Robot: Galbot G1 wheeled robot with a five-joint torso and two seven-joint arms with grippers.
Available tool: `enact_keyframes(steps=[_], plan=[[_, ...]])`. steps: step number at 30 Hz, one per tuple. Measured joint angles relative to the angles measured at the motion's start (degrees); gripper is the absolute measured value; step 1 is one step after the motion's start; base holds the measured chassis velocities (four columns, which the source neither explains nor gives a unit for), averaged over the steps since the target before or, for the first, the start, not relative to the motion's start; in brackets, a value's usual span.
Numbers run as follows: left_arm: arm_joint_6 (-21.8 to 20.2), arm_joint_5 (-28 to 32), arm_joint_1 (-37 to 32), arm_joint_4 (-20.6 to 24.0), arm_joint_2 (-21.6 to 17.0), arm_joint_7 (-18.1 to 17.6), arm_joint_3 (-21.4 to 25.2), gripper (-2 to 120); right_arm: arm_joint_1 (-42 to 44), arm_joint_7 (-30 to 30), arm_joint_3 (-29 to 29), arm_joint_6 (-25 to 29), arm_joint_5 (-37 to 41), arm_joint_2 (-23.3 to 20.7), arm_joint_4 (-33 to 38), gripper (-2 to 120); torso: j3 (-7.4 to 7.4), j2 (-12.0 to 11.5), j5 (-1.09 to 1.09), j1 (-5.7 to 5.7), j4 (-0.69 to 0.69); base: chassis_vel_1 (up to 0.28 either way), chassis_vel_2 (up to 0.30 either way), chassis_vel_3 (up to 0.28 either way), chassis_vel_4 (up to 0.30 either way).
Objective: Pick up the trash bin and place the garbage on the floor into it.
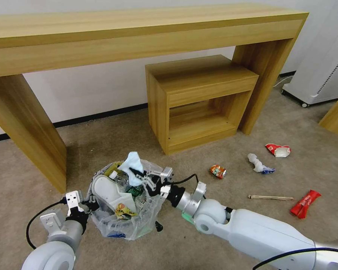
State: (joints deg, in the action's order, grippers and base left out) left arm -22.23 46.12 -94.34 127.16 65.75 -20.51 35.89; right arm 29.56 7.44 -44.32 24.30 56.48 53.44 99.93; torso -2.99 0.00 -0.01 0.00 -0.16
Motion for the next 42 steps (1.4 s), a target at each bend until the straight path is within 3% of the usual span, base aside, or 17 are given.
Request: enact_keyframes(steps=[14,18,29,38,40,42], plan=[[0.0,0.0,-0.1,0.4,0.0,0.0,0.0,1,-2.3,-4.1,-5.9,-0.9,-0.7,2.8,-2.9,2,0.0,0.0,0.01,0.0,0.0,0.0,0.0,0.0,0.0],[0.0,0.1,0.0,0.5,-0.1,0.0,0.1,1,-2.5,-4.3,-6.5,-1.2,-0.6,3.0,-3.1,10,0.0,0.0,0.01,0.0,0.0,0.0,0.0,0.0,0.0],[0.0,0.3,0.1,0.2,-0.1,0.0,0.2,1,-2.2,-4.6,-6.2,-1.6,-1.2,2.6,-3.0,55,0.0,0.0,0.01,0.0,0.0,0.0,0.0,0.0,0.0],[0.0,0.2,0.1,-0.2,0.0,0.1,0.2,1,-1.8,-4.6,-5.4,-1.6,-1.6,1.8,-2.0,82,0.0,0.0,0.01,0.0,0.0,0.0,0.0,0.0,0.0],[0.0,0.2,0.1,-0.2,0.0,0.1,0.2,1,-1.8,-4.4,-5.3,-1.7,-1.8,1.4,-1.6,93,0.0,0.0,0.01,0.0,0.0,0.0,0.0,0.0,0.0],[0.0,0.2,0.1,-0.2,0.0,0.1,0.2,1,-1.8,-4.4,-5.3,-1.7,-1.8,1.4,-1.6,93,0.0,0.0,0.01,0.0,0.0,0.0,0.0,0.0,0.0]])
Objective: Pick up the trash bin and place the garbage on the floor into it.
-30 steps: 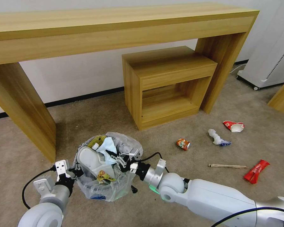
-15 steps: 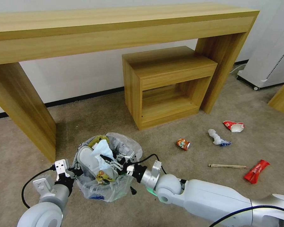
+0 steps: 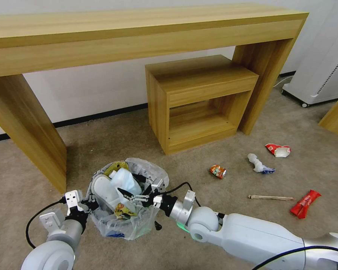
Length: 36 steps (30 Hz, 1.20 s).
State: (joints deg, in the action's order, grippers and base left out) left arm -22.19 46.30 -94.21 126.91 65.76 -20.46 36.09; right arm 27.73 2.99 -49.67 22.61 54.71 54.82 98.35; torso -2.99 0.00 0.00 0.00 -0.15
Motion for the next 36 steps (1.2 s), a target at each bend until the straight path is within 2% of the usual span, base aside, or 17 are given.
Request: enact_keyframes(steps=[2,7,15,17,19,21,22,26,27,30,31,33,36], plan=[[0.0,0.0,0.0,0.0,0.0,0.0,0.0,1,-0.1,0.0,-0.1,0.0,0.0,-0.2,0.2,99,0.0,0.0,0.0,0.0,0.0,0.0,0.0,0.0,0.0],[0.0,0.0,-0.1,0.0,0.0,0.0,0.0,1,-0.2,-0.7,-0.1,-0.2,0.0,-0.7,1.3,100,0.0,0.0,0.0,0.0,0.0,0.0,0.0,0.0,0.0],[0.2,-0.5,-0.3,-0.4,0.2,0.1,-0.1,1,2.2,-7.0,6.7,-2.6,0.5,-0.3,3.9,100,0.0,0.0,0.0,0.0,0.0,0.0,0.0,0.0,0.0],[0.3,-0.7,-0.5,-0.4,0.2,0.2,0.0,1,3.6,-9.3,11.2,-3.9,0.6,-0.7,4.5,100,0.0,0.0,0.0,0.0,0.0,0.0,0.0,0.0,0.0],[0.3,-0.7,-0.5,-0.3,0.2,0.2,0.0,1,4.0,-10.1,12.8,-4.4,0.7,-1.0,4.7,100,0.0,0.0,0.0,0.0,0.0,0.0,0.0,0.0,0.0],[0.4,-0.9,-0.6,-0.2,0.4,0.2,0.1,1,5.7,-12.8,18.2,-6.0,0.3,-1.5,5.0,100,0.0,0.0,0.0,0.0,0.0,0.0,0.0,0.0,0.0],[0.4,-0.9,-0.6,-0.2,0.4,0.2,0.1,1,5.7,-12.8,18.2,-6.0,0.3,-1.5,5.0,100,0.0,0.0,0.0,0.0,0.0,0.0,0.0,0.0,0.0],[0.4,-1.2,-0.9,0.3,0.6,0.3,0.2,1,11.0,-17.5,30.0,-8.5,-2.0,-2.6,5.6,100,0.0,0.0,0.01,0.0,0.01,0.0,0.0,0.0,0.0],[0.4,-1.2,-0.9,0.3,0.6,0.3,0.2,1,11.0,-17.5,30.0,-8.5,-2.0,-2.6,5.6,100,0.0,0.0,0.01,0.0,0.01,0.0,0.0,0.0,0.0],[0.5,-1.2,-0.9,0.8,0.7,0.7,0.2,1,16.9,-20.9,39.2,-10.6,-3.4,-4.6,6.7,100,0.0,0.0,0.02,0.0,-0.02,0.0,0.0,0.0,0.0],[0.5,-1.2,-0.9,0.8,0.7,0.7,0.2,1,16.9,-20.9,39.2,-10.6,-3.4,-4.6,6.7,100,0.0,0.0,0.02,0.0,-0.02,0.0,0.0,0.0,0.0],[0.5,-1.4,-1.1,1.1,0.8,0.9,0.3,1,19.8,-26.8,43.1,-12.6,-5.7,-6.1,7.0,100,0.0,0.0,0.01,0.0,-0.03,0.0,0.0,0.0,0.0],[0.7,-2.0,-2.1,1.6,1.3,1.1,0.9,1,22.1,-30.3,46.4,-14.6,-7.7,-7.1,6.9,100,0.01,0.0,0.01,0.0,0.01,0.0,0.0,0.0,0.0]])
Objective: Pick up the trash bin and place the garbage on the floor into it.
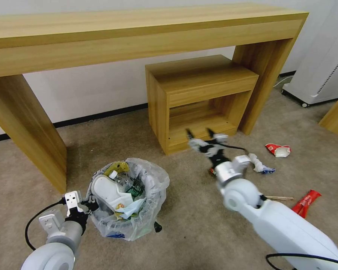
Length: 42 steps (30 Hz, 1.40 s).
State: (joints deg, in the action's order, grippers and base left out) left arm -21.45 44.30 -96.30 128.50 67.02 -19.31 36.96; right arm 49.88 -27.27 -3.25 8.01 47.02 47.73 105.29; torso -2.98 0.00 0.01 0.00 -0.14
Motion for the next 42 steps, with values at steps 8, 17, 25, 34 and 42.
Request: enact_keyframes(steps=[8,17,25,34,42], plan=[[0.1,-0.6,-0.6,0.7,0.0,0.1,0.2,1,6.0,-3.7,8.2,-3.4,-5.0,0.6,-0.8,100,0.0,0.0,0.0,0.0,-0.02,0.0,0.0,0.0,0.0],[0.2,-0.9,-0.8,0.8,-0.2,0.0,0.5,1,8.7,-4.4,13.5,-3.9,-11.3,3.1,-3.6,100,0.0,0.0,-0.01,0.0,0.0,0.0,0.0,0.0,0.0],[0.3,-1.2,-0.5,0.4,0.1,0.0,0.3,1,10.3,-4.2,16.0,-3.2,-13.8,4.1,-5.4,100,0.0,0.0,-0.02,0.0,-0.02,-0.008,-0.01,-0.014,-0.012],[0.3,-1.3,-0.5,0.3,0.1,0.0,0.2,1,10.7,-4.7,16.2,-1.4,-13.6,5.4,-6.1,100,0.0,0.0,-0.02,0.0,-0.02,0.0,0.0,0.0,0.0],[0.4,-1.2,-0.6,0.3,0.0,0.0,0.3,1,10.8,-3.7,16.2,0.1,-15.1,6.1,-6.9,100,0.0,0.0,-0.01,0.0,-0.01,-0.022,-0.02,-0.026,-0.026]])
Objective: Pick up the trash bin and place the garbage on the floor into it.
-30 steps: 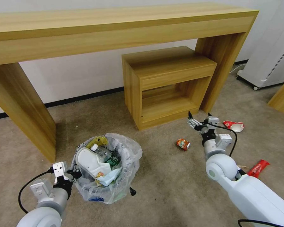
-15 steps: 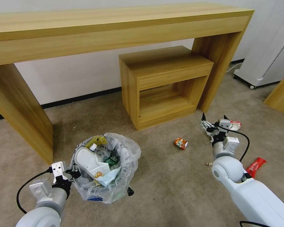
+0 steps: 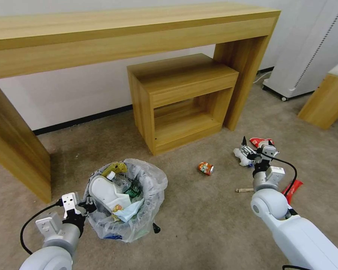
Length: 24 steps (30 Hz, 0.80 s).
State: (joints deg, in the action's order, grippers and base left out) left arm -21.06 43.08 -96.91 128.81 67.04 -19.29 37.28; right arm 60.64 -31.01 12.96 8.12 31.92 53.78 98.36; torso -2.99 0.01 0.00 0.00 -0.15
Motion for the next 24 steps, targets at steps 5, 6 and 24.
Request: enact_keyframes(steps=[5,6,24], plan=[[0.0,0.3,0.0,-0.3,-0.2,-0.1,0.3,1,-0.1,0.3,0.0,0.7,-0.3,0.2,-0.3,100,0.0,0.0,0.0,0.0,-0.02,-0.006,-0.009,-0.011,-0.006],[0.0,0.6,0.0,-0.3,-0.2,-0.1,0.4,1,-0.2,0.4,-0.1,0.8,-0.4,0.2,-0.5,100,0.0,0.0,0.0,0.0,-0.02,0.0,0.0,0.0,0.0],[-0.1,0.8,0.0,-0.4,-0.6,-0.4,0.7,1,-0.8,1.2,-0.3,1.7,-0.7,0.5,-1.0,100,0.0,0.0,0.0,0.0,0.0,0.0,0.0,0.0,0.0]])
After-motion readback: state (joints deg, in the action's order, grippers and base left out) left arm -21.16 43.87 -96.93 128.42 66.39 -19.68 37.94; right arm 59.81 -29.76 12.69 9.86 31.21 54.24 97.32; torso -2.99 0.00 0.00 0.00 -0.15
